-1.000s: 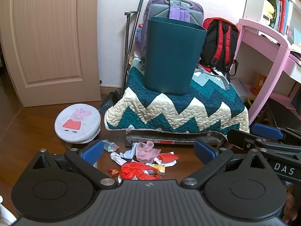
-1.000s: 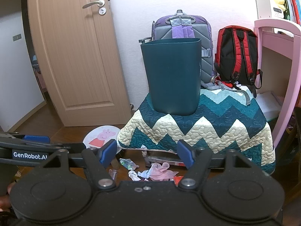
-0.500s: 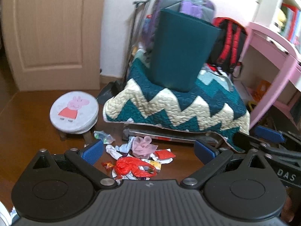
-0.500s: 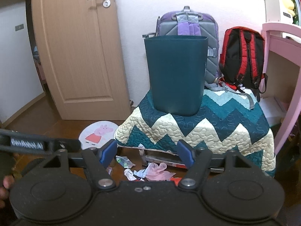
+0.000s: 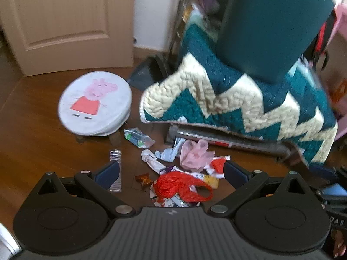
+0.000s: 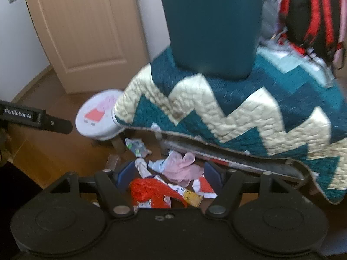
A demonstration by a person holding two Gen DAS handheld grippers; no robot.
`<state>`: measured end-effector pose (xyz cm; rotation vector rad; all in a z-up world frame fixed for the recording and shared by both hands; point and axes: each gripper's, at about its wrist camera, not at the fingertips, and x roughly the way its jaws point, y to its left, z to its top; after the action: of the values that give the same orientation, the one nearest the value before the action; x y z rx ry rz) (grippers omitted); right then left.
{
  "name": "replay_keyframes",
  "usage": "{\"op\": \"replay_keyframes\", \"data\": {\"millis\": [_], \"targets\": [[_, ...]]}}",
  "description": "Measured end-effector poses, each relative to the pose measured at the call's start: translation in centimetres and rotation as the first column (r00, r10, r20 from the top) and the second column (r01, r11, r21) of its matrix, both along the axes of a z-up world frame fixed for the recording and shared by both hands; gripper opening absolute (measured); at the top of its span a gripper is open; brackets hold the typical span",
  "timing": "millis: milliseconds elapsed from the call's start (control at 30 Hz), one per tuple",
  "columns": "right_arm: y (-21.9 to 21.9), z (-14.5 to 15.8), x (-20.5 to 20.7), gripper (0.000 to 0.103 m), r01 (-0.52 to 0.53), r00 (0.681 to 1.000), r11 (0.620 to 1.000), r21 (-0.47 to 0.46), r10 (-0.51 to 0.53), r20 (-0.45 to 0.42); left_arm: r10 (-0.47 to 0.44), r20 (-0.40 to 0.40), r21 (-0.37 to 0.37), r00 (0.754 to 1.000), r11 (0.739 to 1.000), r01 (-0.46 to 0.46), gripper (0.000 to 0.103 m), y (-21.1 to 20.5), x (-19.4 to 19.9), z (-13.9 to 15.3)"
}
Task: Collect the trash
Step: 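Lower the left tool onto the red plastic bag while the right tool grasps the pink mesh net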
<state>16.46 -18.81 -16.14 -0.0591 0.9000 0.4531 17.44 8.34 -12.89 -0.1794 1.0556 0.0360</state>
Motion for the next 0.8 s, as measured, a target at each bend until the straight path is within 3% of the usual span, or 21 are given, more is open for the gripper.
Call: {"op": "replay_keyframes", "data": {"millis": [200, 433, 633, 800], "targets": [[1.5, -5.5, 5.9, 0.07, -0.013, 0.996, 0.999, -0.035, 0.009, -0.094, -0.19, -0.082, 0.039, 0.978, 0.98, 0.194, 0.103, -0.1, 5.1, -4.9], [3.9, -12.3, 11.7, 0.07, 0.015, 0.984, 0.999, -0.043, -0.022, -0.177, -0.431, -0.171, 0.051, 0.886, 0.894, 0.445, 0.103, -1.2, 9.1, -11.0], [5.5, -18.2, 14.8, 0.07, 0.073, 0.968, 0.996, -0.041, -0.081, -0.238, -0.497, -0.283, -0.001, 0.82, 0.855, 0.518, 0.103, -1.5, 11.1, -18.3], [6.9, -22.7, 16.7, 0.07, 0.114, 0.955, 0.991, -0.071, -0.129, -0.266, -0.547, -0.3, -0.011, 0.782, 0.821, 0.571, 0.103, -1.6, 10.9, -23.4]]}}
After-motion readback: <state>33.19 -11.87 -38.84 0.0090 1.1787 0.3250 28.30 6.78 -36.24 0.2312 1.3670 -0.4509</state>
